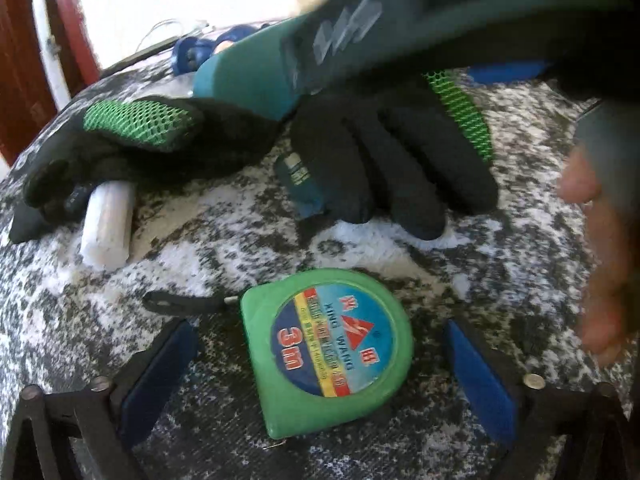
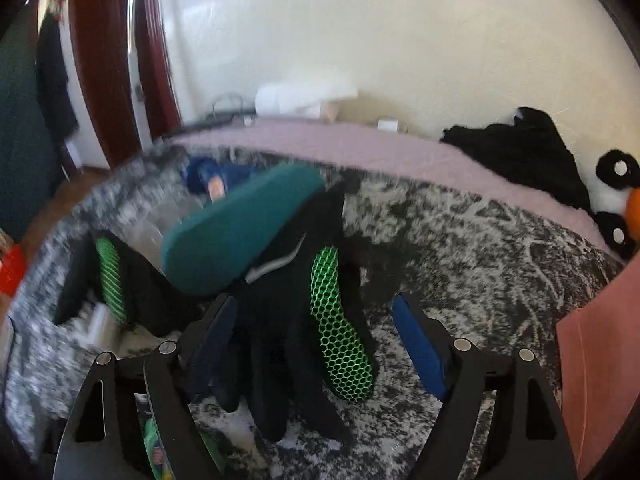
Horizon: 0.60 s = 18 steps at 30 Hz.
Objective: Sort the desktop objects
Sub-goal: 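Grasp the green tape measure with left tool while right tool grasps black glove, then carry tape measure and black glove into the pink box and release both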
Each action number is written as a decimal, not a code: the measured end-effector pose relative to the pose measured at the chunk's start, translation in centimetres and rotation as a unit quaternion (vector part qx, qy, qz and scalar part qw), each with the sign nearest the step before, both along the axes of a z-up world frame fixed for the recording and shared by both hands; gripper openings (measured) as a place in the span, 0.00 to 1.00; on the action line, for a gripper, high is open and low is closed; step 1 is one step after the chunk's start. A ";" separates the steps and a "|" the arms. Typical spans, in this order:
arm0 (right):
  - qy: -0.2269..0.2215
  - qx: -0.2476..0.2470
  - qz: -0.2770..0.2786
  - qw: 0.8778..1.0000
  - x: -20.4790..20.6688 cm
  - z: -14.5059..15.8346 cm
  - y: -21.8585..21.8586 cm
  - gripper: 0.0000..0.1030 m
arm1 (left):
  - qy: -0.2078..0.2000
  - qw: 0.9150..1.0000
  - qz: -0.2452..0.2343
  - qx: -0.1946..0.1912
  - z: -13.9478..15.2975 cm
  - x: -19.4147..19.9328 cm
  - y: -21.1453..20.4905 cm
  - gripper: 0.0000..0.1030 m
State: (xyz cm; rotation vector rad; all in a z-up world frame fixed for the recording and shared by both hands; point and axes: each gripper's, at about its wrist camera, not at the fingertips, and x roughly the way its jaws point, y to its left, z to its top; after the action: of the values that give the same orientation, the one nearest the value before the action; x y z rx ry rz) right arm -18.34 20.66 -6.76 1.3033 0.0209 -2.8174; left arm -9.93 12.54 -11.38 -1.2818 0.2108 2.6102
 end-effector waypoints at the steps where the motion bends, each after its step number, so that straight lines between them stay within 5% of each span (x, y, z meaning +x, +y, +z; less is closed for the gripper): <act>1: -0.015 -0.006 0.001 1.000 -0.3 -0.6 -0.2 0.58 | 0.001 1.000 -0.009 0.006 0.2 0.1 0.0 0.79; 2: -0.023 -0.006 0.006 1.000 -0.4 -0.9 -0.4 0.36 | -0.001 1.000 -0.011 0.009 0.3 0.1 0.0 0.65; 5: -0.029 0.015 0.023 0.999 -0.2 -1.2 -1.1 0.14 | -0.012 0.999 -0.022 0.028 0.7 0.3 -0.4 0.60; 18: 0.069 0.058 0.003 0.996 6.3 7.6 -1.2 0.12 | 0.028 0.998 -0.040 0.041 4.4 3.6 -0.7 0.60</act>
State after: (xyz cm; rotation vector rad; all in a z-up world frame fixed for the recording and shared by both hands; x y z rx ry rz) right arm -12.03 19.48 0.81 1.1216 0.1935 -2.9354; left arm -6.28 11.80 -6.95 -1.1502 0.1596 2.5600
